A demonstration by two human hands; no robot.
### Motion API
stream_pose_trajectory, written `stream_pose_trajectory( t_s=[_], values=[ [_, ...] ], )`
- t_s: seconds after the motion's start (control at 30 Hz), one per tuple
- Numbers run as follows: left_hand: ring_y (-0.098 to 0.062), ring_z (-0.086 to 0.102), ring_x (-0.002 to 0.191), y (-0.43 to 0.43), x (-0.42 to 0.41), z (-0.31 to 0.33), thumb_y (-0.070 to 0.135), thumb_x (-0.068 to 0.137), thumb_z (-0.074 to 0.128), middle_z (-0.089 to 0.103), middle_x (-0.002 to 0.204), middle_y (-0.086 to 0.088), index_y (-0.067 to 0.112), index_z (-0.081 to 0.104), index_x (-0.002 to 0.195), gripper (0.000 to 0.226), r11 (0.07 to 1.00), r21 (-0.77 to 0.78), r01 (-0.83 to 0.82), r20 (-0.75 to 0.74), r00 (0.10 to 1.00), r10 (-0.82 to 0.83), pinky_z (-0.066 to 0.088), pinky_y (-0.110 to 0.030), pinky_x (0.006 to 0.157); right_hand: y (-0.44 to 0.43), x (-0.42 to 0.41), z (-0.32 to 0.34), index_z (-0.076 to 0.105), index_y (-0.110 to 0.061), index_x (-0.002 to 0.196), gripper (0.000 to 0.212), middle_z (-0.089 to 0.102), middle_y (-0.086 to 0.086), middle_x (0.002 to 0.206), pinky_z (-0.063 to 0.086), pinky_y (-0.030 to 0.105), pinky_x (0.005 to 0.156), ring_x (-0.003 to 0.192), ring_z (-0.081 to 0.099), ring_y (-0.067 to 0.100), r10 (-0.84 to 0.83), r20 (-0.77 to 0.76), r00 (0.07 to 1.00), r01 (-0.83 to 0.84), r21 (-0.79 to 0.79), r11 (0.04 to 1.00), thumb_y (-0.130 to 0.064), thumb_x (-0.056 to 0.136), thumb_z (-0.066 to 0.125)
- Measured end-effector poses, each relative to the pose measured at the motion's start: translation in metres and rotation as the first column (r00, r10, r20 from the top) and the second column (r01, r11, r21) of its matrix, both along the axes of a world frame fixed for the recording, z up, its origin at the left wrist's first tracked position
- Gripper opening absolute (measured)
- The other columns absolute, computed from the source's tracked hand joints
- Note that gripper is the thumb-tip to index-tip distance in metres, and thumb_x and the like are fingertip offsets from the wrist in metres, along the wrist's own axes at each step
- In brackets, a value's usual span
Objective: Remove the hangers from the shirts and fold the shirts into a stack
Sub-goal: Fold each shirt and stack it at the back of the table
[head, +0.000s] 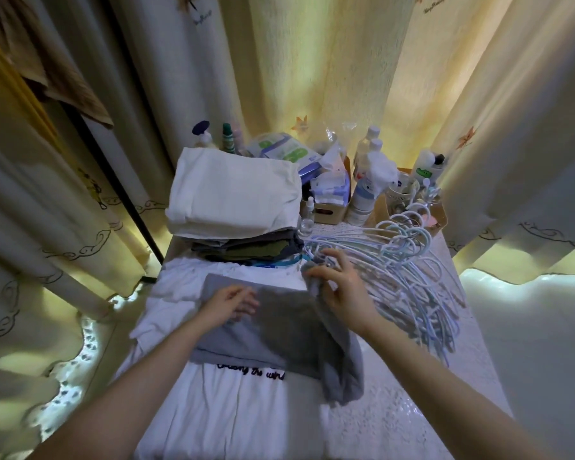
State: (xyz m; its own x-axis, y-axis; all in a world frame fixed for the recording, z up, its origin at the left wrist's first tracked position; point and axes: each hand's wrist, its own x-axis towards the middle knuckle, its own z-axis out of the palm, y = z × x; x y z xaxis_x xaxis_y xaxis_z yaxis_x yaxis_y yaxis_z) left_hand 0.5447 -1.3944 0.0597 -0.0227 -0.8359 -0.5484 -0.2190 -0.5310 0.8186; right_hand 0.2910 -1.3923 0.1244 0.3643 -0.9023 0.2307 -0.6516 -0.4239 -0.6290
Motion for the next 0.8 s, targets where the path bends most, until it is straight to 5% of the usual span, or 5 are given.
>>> stream_pose_trajectory(
  t_s=[0.17,0.3,0.47,0.63,0.8],
  values=[
    [-0.03,0.062,0.098,0.003,0.001,-0.008,0.062,0.093,0.032,0.065,0.106,-0.011,0.017,0.059,0.106,0.054,0.94,0.313,-0.138,-0.334,0.91,0.245,0.052,-0.041,0.082,-0.017,0.071,-0.018,0.047,-0.021,0.137,0.057,0.023,0.011,0.151,0.046,0.04,0.089,0.105,0.058,0.032,0.233,-0.142,0.962,-0.187,0.277,0.943,0.007,0.088,0.045],
    [-0.023,0.062,0.1,0.013,-0.009,-0.031,0.046,0.094,0.051,0.06,0.118,-0.008,0.021,0.044,0.128,0.043,0.952,0.303,-0.046,-0.154,0.983,0.097,0.049,-0.037,0.089,-0.018,0.039,-0.046,0.04,-0.009,0.14,0.052,0.037,0.013,0.145,0.033,0.03,0.103,0.128,0.043,0.029,-0.102,-0.091,0.991,0.131,0.413,0.901,0.006,0.09,0.04],
    [-0.036,0.056,0.112,-0.001,-0.036,-0.038,-0.001,0.088,0.059,0.054,0.127,-0.022,0.002,0.042,0.13,0.046,0.984,0.075,-0.163,-0.099,0.98,0.17,0.05,-0.028,0.067,0.006,-0.03,-0.078,0.047,0.001,0.121,0.037,0.053,0.02,0.122,0.043,0.033,0.084,0.104,0.054,0.03,-0.584,-0.163,0.795,0.561,0.564,0.606,-0.02,0.092,0.058],
    [-0.03,0.057,0.107,-0.018,-0.04,-0.036,-0.001,0.083,0.065,0.058,0.119,-0.018,0.005,0.047,0.119,0.041,0.993,-0.076,-0.087,0.094,0.991,0.093,0.05,-0.038,0.087,0.03,-0.038,-0.083,0.051,0.002,0.102,0.034,0.06,0.014,0.082,0.053,0.035,0.064,0.071,0.059,0.023,-0.662,-0.023,0.749,0.364,0.85,0.381,-0.027,0.089,0.064],
    [-0.025,0.053,0.098,-0.006,-0.024,-0.046,0.006,0.082,0.069,0.054,0.106,-0.011,0.008,0.052,0.102,0.027,0.951,-0.281,0.124,0.478,0.878,0.026,0.046,-0.034,0.087,0.035,-0.025,-0.075,0.056,0.0,0.106,0.038,0.063,0.017,0.101,0.058,0.04,0.077,0.088,0.062,0.024,-0.574,-0.08,0.815,0.341,0.867,0.363,-0.032,0.088,0.065]
  ],
)
